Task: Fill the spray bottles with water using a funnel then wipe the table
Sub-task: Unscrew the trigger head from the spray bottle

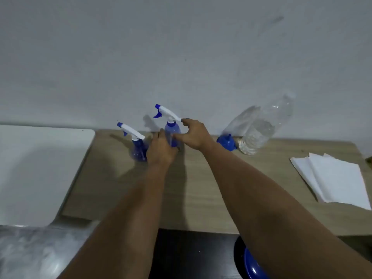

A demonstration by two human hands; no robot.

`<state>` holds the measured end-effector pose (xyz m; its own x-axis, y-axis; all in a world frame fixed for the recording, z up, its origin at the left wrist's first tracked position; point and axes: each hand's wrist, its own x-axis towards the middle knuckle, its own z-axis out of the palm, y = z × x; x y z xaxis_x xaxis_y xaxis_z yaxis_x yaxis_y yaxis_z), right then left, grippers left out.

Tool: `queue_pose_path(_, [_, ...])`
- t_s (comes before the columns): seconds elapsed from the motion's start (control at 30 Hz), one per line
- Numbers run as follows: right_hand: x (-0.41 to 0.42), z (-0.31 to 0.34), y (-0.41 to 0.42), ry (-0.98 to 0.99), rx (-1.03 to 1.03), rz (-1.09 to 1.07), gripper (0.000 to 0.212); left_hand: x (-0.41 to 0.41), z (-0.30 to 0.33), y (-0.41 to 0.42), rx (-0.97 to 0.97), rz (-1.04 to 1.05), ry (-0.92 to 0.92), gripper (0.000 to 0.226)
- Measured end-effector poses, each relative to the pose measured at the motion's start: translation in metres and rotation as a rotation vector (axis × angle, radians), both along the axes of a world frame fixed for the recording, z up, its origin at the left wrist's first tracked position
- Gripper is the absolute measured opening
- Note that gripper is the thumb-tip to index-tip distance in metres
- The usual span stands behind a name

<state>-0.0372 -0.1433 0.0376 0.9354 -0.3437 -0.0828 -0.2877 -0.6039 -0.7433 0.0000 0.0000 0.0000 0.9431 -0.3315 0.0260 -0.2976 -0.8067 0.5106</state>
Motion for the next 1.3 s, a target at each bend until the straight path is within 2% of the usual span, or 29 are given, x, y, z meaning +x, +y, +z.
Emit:
queue_pose_path(0.1, [0.023,-0.012,0.005,-0.1,0.165,-0.015,0.045,0.019,-0.007,-0.008,-0.171,0.012,0.102,0.06])
queue_pose_path(0.17, [0.032,-0.015,0.009,-0.155,0.211,-0.045,0.022,0.021,-0.003,-0.015,-0.276,0.069,0.185,0.044])
queue_pose_path(0.27, [0.026,-0.012,0.007,-0.223,0.214,-0.089,0.013,0.017,0.004,-0.023,-0.297,0.083,0.186,0.029])
queue_pose_path(0.4, [-0.017,-0.003,-0.006,-0.256,0.249,-0.163,0.013,-0.008,0.018,-0.034,-0.291,-0.046,0.257,0.033])
queue_pose_path(0.57, [-0.103,-0.003,-0.02,-0.289,0.284,-0.257,0.021,-0.082,0.025,-0.047,-0.329,-0.167,0.344,0.039])
queue_pose_path(0.83, [-0.225,-0.019,-0.017,-0.196,0.274,-0.313,0.03,-0.184,-0.013,-0.04,-0.336,-0.259,0.441,0.056])
queue_pose_path(1.03, [-0.248,-0.032,0.0,-0.254,0.277,-0.354,0.031,-0.207,-0.011,-0.031,-0.336,-0.266,0.423,0.059])
queue_pose_path(1.2, [-0.25,-0.036,-0.012,-0.241,0.348,-0.247,0.018,-0.207,-0.011,-0.031,-0.373,-0.269,0.453,0.049])
queue_pose_path(1.3, [-0.251,-0.033,-0.008,-0.228,0.367,-0.26,0.037,-0.207,-0.013,-0.03,-0.363,-0.271,0.478,0.046])
